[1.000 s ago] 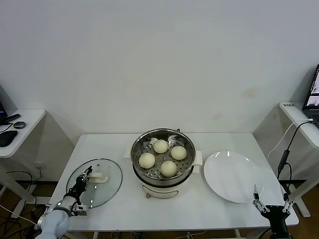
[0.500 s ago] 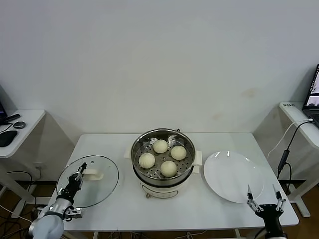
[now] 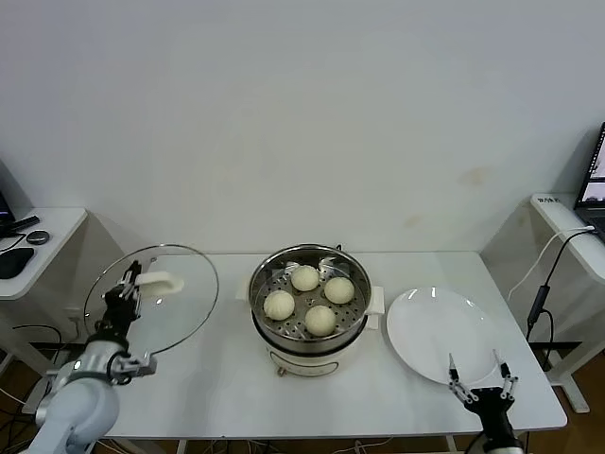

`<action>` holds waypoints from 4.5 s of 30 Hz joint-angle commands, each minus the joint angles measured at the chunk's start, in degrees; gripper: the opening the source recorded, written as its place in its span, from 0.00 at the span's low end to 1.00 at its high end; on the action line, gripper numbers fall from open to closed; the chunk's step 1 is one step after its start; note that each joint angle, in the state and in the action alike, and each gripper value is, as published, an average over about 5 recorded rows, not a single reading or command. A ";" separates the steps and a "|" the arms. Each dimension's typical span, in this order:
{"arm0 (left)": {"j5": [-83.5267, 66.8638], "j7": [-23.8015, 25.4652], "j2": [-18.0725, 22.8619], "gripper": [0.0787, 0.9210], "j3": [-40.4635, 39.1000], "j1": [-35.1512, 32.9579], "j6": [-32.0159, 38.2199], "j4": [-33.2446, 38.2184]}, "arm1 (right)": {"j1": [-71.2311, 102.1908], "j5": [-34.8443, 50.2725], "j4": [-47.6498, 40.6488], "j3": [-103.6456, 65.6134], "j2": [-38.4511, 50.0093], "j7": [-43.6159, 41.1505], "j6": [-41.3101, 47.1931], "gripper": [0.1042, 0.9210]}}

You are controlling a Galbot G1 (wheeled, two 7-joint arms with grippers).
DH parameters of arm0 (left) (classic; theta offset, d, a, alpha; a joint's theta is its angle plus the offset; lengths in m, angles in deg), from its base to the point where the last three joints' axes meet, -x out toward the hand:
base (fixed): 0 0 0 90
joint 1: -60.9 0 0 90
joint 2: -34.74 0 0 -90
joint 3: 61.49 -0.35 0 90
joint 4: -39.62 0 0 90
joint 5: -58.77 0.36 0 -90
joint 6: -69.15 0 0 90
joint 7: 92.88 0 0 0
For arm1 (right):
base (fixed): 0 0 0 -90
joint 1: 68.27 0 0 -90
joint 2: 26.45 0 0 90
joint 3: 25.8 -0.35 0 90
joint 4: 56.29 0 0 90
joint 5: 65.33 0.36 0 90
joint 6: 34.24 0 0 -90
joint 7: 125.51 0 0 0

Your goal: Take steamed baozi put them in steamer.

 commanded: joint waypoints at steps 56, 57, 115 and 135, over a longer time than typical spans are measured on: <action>24.34 18.41 24.06 0.11 -40.85 28.58 -18.45 -11.50 | -2.84 -6.27 -4.38 6.09 -0.57 2.10 -0.28 0.88; 24.28 18.41 24.02 0.11 -40.70 28.46 -18.45 -11.36 | -2.84 -6.28 -4.40 6.09 -0.58 2.08 -0.28 0.88; -63.07 -12.07 24.11 0.88 0.70 -38.03 31.77 19.13 | 0.59 -0.87 -0.05 8.05 1.94 -0.51 4.68 0.88; -71.20 -6.40 28.25 0.88 4.97 -34.89 28.43 7.73 | 5.41 4.86 5.32 11.13 5.15 -0.60 11.29 0.88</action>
